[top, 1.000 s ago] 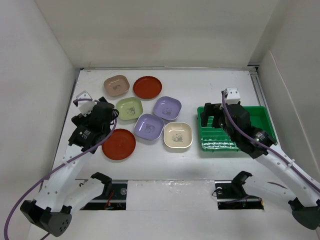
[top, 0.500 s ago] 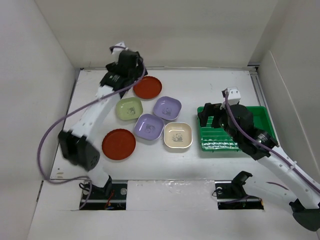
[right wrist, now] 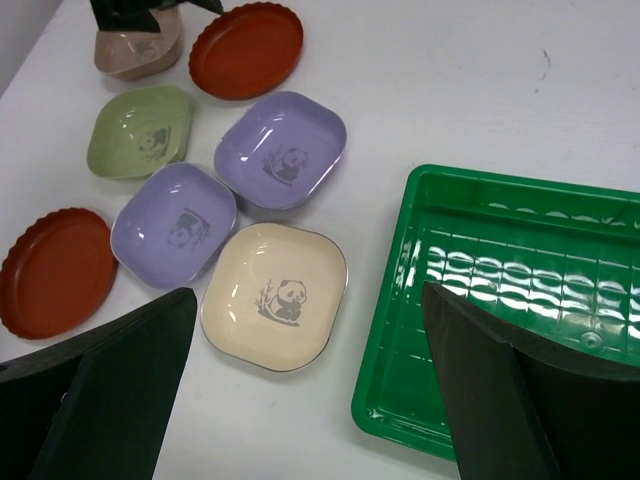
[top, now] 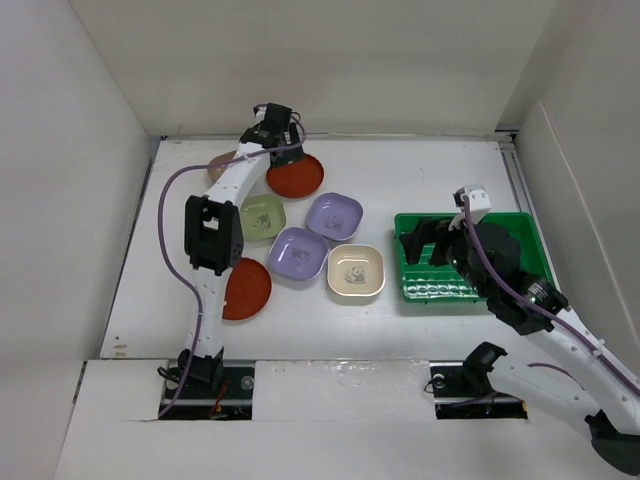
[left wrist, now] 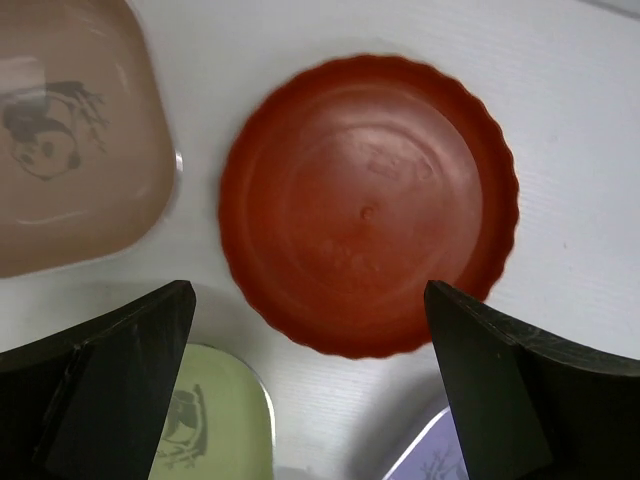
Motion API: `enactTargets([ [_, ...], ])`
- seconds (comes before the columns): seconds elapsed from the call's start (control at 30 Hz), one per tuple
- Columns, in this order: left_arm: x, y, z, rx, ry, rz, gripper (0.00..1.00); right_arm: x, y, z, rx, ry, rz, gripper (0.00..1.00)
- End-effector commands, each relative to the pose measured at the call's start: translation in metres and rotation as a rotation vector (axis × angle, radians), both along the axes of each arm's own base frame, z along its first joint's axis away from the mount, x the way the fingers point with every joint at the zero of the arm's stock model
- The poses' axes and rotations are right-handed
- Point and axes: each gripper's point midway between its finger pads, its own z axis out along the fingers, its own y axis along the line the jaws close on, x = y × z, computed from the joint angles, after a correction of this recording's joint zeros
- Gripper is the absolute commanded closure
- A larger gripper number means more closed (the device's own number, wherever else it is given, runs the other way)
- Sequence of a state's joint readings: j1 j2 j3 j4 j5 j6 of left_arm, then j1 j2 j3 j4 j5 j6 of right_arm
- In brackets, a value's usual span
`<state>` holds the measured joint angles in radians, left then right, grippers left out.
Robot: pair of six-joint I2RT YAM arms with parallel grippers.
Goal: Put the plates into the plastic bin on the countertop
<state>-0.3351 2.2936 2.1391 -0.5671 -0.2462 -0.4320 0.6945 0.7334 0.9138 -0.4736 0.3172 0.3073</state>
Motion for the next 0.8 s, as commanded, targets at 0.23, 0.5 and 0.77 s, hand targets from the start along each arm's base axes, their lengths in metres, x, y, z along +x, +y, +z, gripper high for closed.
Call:
enactTargets([
  [0.23, 0.016, 0.016, -0.003, -0.029, -0.006, 0.022, 0.0, 0.0, 0.009, -0.004, 0.006, 0.011, 0.03, 0.0],
  [0.5, 0.011, 0.019, -0.03, -0.02, 0.033, 0.048, 0.08, -0.001, 0.008, -0.001, 0.011, 0.004, 0.03, 0.0],
  [0.77, 0.01, 0.018, -0.061, -0.018, 0.082, 0.05, 0.15, -0.004, 0.008, -0.001, 0.022, 0.009, 0.036, 0.0],
])
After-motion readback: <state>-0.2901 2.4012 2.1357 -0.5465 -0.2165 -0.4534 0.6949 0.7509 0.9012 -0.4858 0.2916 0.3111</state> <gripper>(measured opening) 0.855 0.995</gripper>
